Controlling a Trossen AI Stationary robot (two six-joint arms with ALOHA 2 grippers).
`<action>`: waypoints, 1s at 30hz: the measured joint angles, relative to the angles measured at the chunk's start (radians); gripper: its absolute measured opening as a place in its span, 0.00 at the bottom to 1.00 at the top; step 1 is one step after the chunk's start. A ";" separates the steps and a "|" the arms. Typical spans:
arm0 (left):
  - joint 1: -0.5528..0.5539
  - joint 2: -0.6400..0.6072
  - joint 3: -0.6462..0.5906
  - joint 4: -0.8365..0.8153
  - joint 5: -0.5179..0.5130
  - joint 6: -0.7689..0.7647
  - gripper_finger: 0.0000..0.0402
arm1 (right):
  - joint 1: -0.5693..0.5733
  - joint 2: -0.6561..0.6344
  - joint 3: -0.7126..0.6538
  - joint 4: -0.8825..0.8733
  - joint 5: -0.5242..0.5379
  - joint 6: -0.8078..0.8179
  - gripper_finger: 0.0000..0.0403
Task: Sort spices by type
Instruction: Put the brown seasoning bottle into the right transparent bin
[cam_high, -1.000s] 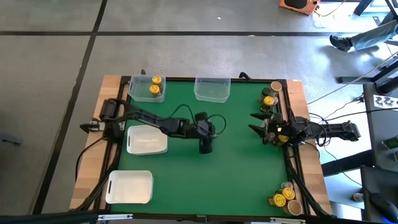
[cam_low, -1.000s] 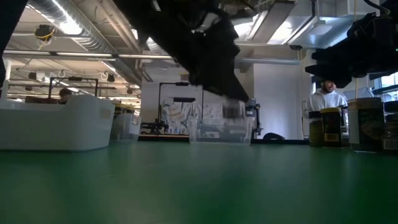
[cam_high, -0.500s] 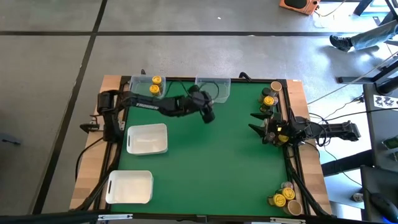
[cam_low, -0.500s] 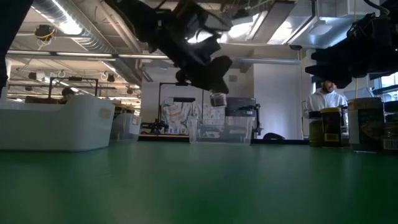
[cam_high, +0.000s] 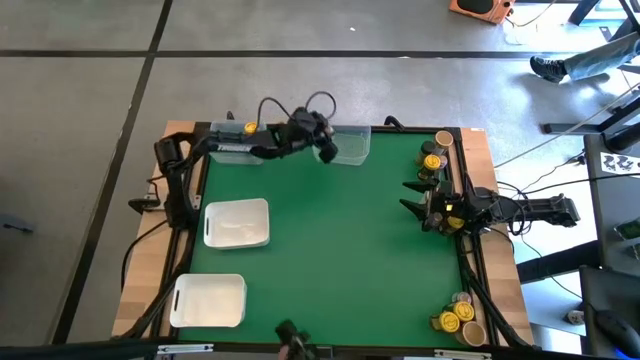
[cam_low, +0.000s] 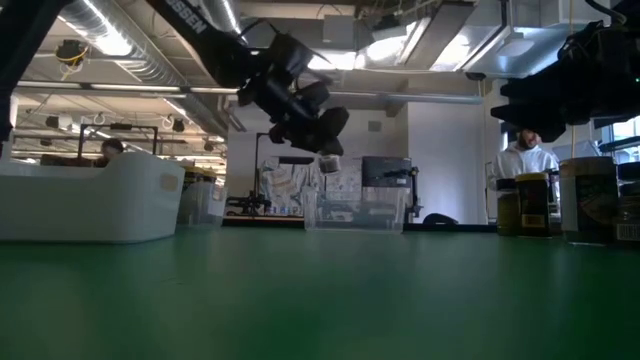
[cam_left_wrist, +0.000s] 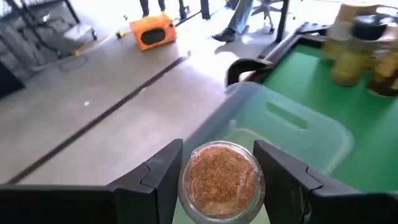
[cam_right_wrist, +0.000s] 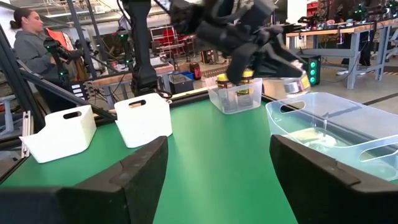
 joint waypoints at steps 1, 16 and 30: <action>0.018 0.002 0.011 -0.011 0.016 -0.003 0.43 | 0.000 0.000 0.000 0.000 0.000 -0.003 0.70; 0.068 0.164 0.189 -0.120 0.066 0.037 0.43 | -0.001 0.000 0.003 -0.017 0.043 -0.064 0.70; 0.105 0.233 0.191 -0.174 0.069 0.033 0.45 | 0.000 0.000 0.002 -0.021 0.042 -0.054 0.70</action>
